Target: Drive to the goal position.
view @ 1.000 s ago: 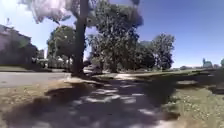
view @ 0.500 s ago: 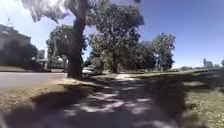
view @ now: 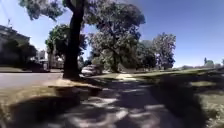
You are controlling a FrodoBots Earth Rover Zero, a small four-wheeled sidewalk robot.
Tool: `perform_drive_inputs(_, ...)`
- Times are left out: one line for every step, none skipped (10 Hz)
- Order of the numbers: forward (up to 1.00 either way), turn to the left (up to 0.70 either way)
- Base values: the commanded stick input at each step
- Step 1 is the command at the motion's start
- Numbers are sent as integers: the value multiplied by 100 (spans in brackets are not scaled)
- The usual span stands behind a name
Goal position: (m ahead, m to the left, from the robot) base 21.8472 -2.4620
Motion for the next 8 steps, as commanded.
perform_drive_inputs(85,-28)
perform_drive_inputs(85,-34)
perform_drive_inputs(85,-31)
perform_drive_inputs(85,-24)
perform_drive_inputs(85,-13)
perform_drive_inputs(85,-1)
perform_drive_inputs(85,0)
perform_drive_inputs(85,0)
